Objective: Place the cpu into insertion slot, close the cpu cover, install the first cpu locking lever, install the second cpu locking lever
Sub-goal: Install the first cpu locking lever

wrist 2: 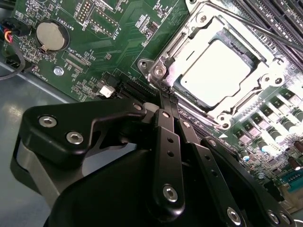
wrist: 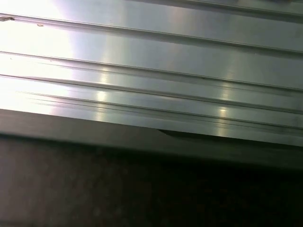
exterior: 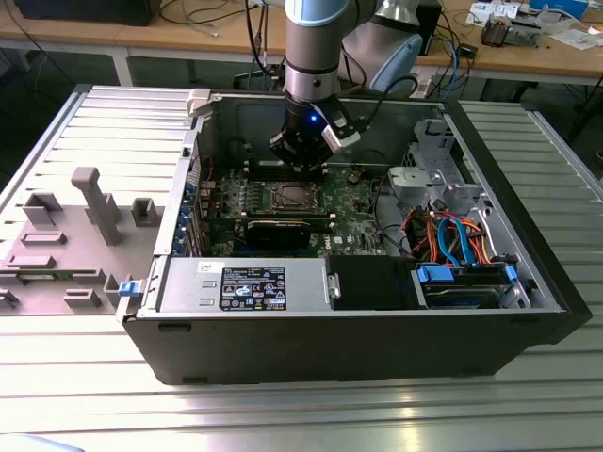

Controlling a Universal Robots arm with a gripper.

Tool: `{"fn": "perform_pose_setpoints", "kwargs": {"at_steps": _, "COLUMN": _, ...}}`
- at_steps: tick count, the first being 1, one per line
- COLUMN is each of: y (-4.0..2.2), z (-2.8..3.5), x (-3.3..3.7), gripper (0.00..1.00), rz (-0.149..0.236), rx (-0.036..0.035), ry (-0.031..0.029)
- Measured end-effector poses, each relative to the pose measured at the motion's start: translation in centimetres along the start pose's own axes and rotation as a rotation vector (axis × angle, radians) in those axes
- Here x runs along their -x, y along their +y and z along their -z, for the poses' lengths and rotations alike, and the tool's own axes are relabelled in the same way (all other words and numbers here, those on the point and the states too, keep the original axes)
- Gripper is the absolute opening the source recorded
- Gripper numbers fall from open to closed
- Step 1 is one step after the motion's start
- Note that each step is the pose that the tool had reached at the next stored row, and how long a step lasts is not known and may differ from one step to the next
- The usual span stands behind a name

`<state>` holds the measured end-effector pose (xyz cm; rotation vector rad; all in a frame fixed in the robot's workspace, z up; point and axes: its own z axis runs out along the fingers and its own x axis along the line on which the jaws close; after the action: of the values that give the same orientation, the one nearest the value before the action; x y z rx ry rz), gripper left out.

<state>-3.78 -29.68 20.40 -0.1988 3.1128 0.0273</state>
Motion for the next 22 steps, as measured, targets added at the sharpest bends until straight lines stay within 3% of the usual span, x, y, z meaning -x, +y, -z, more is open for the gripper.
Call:
{"fn": "perform_pose_setpoints", "kwargs": {"at_steps": 6, "y": -0.01, "z": -0.21, "x": 0.04, "gripper": 0.11, "rz": 0.0, "rx": -0.0021, "ry": 0.0002}}
{"fn": "perform_pose_setpoints", "kwargs": {"at_steps": 9, "y": 0.0, "z": -0.23, "x": 0.05, "gripper": 0.11, "rz": 0.001, "rx": 0.0035, "ry": -0.0007}}
{"fn": "perform_pose_setpoints", "kwargs": {"at_steps": 17, "y": 0.0, "z": 0.18, "x": 0.05, "gripper": 0.11, "rz": 0.002, "rx": 0.0038, "ry": -0.0008}}
{"fn": "perform_pose_setpoints", "kwargs": {"at_steps": 20, "y": -0.22, "z": 0.19, "x": 0.03, "gripper": 0.11, "rz": 0.002, "rx": 0.0029, "ry": -0.0005}}
{"fn": "perform_pose_setpoints", "kwargs": {"at_steps": 22, "y": -0.46, "z": 0.19, "x": -0.01, "gripper": 0.11, "rz": 0.002, "rx": -0.0049, "ry": 0.0004}}
